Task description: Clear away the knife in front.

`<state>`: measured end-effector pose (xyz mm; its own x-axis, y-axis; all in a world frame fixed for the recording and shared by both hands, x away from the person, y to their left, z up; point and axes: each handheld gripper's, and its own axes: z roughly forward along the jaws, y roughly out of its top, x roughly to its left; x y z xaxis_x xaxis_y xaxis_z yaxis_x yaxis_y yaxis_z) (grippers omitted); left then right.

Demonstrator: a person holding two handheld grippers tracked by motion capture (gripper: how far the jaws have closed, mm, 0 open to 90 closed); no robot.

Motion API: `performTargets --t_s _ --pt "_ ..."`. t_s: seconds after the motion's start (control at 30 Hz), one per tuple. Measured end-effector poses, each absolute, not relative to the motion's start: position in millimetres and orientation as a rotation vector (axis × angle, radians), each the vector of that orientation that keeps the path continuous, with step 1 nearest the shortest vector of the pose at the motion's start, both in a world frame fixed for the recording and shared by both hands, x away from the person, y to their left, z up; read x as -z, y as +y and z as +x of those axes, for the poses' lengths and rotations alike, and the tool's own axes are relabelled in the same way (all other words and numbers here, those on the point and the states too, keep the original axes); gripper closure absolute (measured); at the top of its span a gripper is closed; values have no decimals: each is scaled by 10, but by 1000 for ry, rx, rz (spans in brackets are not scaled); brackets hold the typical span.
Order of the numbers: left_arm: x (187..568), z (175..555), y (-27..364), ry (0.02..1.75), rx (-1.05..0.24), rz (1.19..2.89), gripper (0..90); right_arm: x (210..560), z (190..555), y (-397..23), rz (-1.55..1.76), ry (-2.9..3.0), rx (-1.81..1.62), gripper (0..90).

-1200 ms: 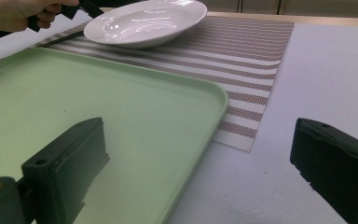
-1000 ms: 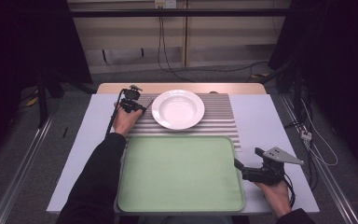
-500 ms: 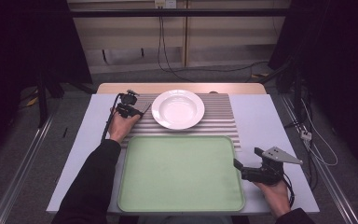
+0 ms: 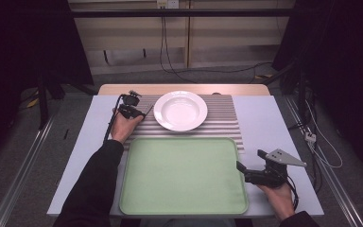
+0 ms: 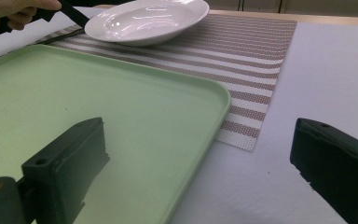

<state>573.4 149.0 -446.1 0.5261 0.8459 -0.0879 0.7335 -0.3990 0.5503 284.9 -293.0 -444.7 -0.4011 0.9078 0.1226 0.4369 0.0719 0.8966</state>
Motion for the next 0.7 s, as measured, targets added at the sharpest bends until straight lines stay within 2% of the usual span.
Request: performTargets --t_s 0.7 --pt "4381 5646 1511 1237 -284 2259 802 4450 2856 -2931 1336 1881 -1291 35"
